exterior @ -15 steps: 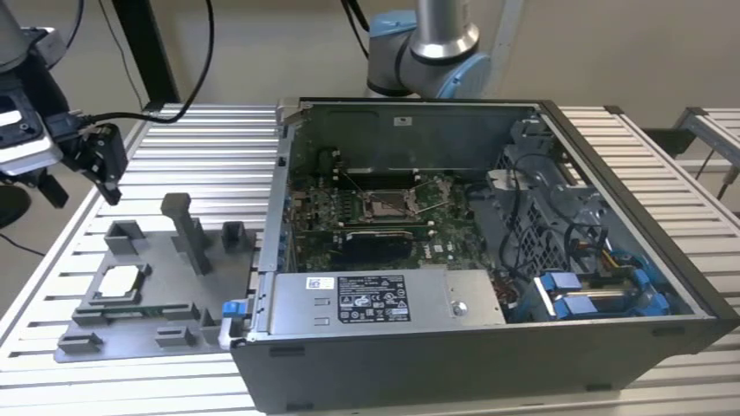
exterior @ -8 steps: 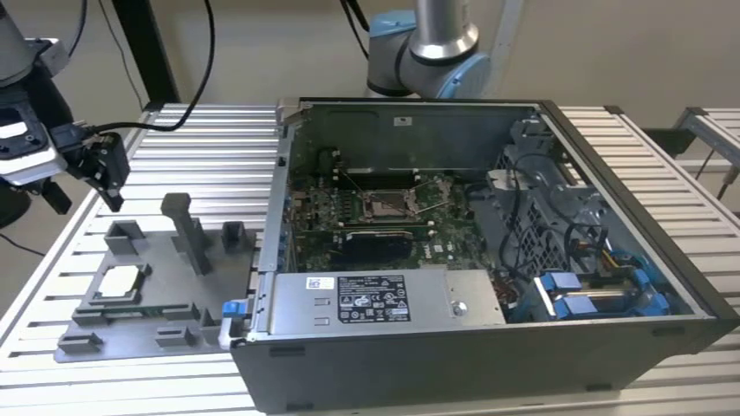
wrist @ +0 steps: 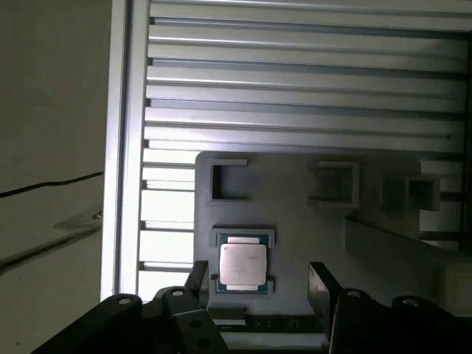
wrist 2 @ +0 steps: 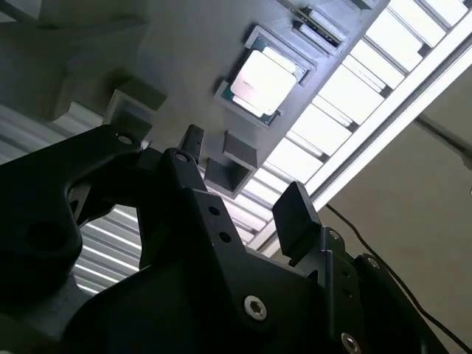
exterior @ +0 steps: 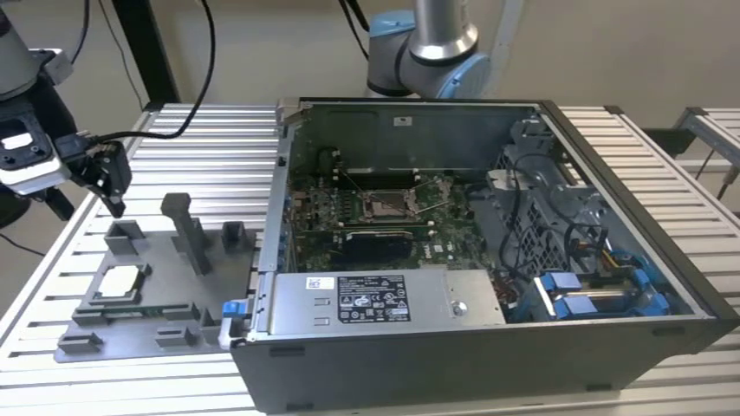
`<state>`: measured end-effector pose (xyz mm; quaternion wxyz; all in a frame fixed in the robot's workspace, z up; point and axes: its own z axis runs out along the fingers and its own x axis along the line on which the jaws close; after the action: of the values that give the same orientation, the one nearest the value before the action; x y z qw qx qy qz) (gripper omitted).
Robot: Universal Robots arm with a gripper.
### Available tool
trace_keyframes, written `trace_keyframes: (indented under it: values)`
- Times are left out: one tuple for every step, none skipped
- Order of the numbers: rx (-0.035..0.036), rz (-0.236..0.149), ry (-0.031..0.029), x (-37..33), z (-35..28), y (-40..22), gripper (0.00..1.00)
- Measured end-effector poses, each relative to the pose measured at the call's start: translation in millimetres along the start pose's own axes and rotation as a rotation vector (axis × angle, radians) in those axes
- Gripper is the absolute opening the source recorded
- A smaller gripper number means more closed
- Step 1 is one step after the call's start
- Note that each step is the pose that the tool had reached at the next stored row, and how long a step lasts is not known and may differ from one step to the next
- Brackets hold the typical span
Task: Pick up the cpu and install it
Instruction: 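Pick up the cpu and move it towards the insertion slot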
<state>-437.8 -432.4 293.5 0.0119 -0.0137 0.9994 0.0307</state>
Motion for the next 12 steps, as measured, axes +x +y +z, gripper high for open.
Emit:
trace_keyframes:
  values:
    - [0.0000,0.000,0.0000,0.1,1.0,-0.1,1.00]
    - [0.0000,0.000,-0.0002,0.1,2.2,-0.1,1.00]
    - [-0.0005,0.000,-0.0005,0.1,3.5,-0.2,1.00]
    - [-0.0009,0.000,-0.0005,0.2,4.5,-0.2,1.00]
    - [-0.0011,0.000,-0.0005,0.3,5.5,-0.3,1.00]
    - [-0.0012,0.000,-0.0005,0.3,6.5,-0.3,1.00]
    - [-0.0014,0.000,-0.0005,0.3,7.5,-0.4,1.00]
    - [-0.0017,0.000,-0.0005,0.3,8.1,-0.4,1.00]
    - [-0.0016,0.000,-0.0004,0.3,8.4,-0.4,1.00]
    - [-0.0016,0.000,-0.0003,0.3,8.6,-0.5,1.00]
    - [-0.0017,0.000,-0.0003,0.3,8.6,-0.5,1.00]
    - [-0.0017,0.000,-0.0003,0.3,8.6,-0.5,1.00]
